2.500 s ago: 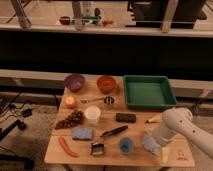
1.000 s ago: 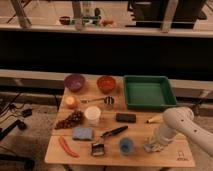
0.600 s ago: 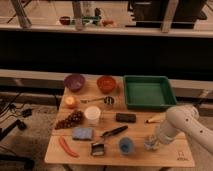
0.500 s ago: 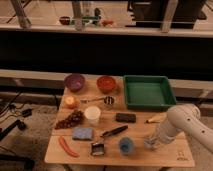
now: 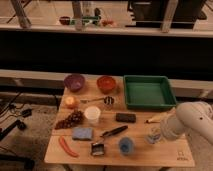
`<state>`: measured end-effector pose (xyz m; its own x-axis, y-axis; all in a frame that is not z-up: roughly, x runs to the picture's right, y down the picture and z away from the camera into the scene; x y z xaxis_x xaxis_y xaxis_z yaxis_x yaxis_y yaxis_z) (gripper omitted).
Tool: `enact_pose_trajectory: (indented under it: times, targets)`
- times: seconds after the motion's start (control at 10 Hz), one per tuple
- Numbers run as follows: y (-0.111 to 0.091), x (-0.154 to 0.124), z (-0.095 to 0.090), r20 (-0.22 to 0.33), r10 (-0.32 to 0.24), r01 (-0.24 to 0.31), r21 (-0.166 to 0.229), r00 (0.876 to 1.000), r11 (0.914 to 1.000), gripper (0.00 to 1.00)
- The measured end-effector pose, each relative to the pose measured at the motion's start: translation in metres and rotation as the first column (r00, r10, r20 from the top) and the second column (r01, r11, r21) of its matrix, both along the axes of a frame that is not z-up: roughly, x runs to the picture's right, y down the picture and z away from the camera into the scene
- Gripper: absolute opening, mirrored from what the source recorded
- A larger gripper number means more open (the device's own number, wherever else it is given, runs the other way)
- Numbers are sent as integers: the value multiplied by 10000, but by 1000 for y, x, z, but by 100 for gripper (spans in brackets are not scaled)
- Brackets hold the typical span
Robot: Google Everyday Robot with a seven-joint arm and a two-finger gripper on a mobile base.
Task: Place towel in table surface
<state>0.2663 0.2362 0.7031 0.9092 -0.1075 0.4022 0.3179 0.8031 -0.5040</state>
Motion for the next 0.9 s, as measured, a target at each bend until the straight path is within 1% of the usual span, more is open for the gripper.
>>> enact_pose_trajectory:
  times: [0.3,0.4,0.7,0.9]
  targets:
    - [-20,4,-22,103,250,-255,558,9996,9981,5]
    - [-22,4,-24,133,284,-292,662,9995,9974,5]
    - [-24,2,-27,197,286,-301,826,9994,9961,5]
    - [-22,0,-27,216,220,-238,837,9995,9962,5]
